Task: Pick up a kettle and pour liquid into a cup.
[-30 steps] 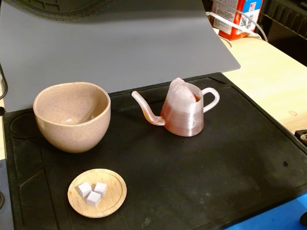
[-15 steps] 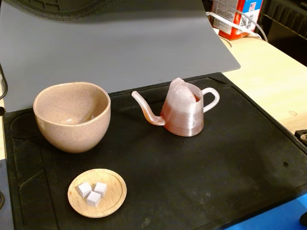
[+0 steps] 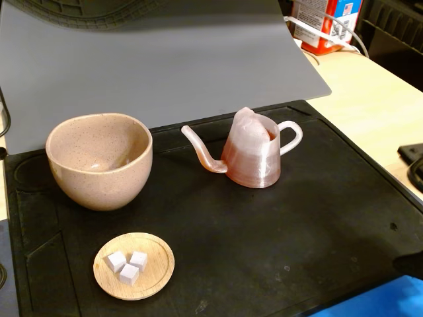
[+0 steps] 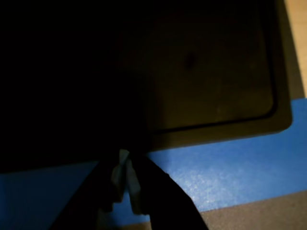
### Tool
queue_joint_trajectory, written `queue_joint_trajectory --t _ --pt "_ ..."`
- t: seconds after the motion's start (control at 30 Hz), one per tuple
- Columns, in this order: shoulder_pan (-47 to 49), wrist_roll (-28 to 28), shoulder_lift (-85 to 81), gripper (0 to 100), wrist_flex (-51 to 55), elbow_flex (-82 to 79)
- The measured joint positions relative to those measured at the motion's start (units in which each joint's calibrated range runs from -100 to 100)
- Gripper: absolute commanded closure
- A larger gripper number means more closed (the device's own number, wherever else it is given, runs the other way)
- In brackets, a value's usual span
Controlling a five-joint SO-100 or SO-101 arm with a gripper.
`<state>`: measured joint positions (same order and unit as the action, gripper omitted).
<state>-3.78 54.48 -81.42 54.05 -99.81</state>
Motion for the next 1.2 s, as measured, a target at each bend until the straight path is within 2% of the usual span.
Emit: queue_joint_trajectory --t 0.17,0.3,0.47,0.57,0.67,0.77,0.87,1.0,1.2 --pt "0.4 0.0 3.1 100 -11.8 0.0" --pt "0.4 -0.1 15.3 99 -30.9 0.6" --pt "0.5 -0.1 35.2 99 -43.0 14.5" --pt "0.5 -0.1 43.3 90 -49.6 17.3" --pt "0.5 -0.1 53.9 89 -64.2 18.1" --pt "0.6 -7.8 59.0 89 -66.4 21.2" --pt "0.7 -9.6 65.0 88 -67.0 26.3" --pt "0.7 -12.7 70.9 88 -75.4 27.0" --pt "0.7 -13.9 71.9 88 -75.9 28.2"
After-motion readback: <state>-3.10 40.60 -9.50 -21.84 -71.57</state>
